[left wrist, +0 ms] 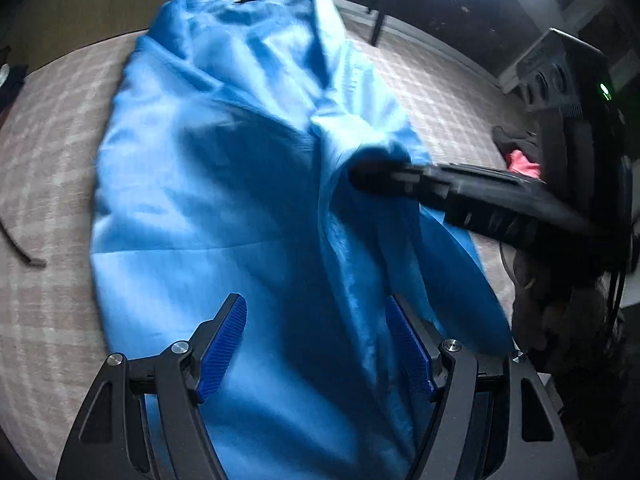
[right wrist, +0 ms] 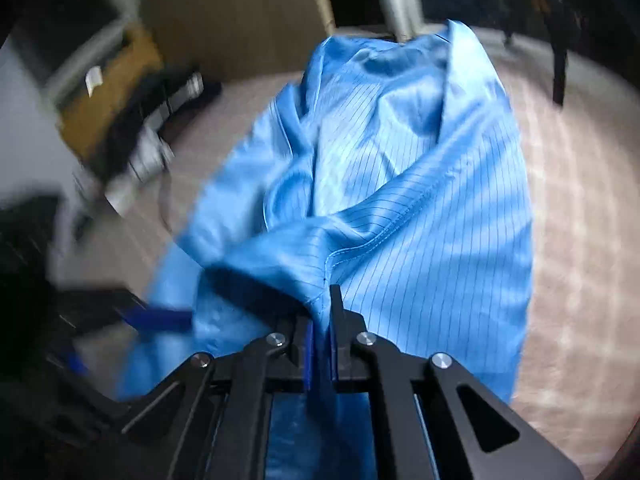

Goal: Fold clothes

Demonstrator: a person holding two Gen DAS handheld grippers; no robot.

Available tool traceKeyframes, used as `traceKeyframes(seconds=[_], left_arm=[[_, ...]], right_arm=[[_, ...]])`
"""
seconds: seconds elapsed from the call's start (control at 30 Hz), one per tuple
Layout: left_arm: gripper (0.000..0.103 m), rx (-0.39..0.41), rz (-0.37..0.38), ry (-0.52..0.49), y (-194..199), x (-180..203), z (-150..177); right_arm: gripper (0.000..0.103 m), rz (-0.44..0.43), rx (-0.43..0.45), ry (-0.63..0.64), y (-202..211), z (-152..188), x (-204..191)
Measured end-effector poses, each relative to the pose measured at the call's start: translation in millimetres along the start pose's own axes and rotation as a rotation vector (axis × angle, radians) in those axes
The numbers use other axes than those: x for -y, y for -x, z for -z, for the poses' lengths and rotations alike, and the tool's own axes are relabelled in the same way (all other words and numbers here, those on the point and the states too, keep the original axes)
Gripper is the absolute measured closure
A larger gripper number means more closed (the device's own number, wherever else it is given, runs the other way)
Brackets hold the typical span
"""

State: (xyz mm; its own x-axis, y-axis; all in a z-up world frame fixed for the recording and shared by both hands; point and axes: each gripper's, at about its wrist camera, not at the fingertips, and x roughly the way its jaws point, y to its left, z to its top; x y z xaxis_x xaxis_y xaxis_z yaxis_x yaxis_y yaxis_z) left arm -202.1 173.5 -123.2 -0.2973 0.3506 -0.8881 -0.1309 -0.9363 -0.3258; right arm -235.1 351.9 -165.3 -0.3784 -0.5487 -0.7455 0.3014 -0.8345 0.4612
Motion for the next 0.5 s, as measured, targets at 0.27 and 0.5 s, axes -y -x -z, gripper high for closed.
traceKeyframes(seconds=[0.27,0.5], left_arm=[[0.033,0.102,0.019,0.094,29.8,-24.2,-22.1],[0.033,0.038,-0.073,0.097,-0.4,-12.4,-57.1]], right_arm=[[0.098,-0.271,0.146,-0.232,37.7,20.1,49.2],[0.098,-0.382,0.192,-0.358,42.6,38.3,75.6]])
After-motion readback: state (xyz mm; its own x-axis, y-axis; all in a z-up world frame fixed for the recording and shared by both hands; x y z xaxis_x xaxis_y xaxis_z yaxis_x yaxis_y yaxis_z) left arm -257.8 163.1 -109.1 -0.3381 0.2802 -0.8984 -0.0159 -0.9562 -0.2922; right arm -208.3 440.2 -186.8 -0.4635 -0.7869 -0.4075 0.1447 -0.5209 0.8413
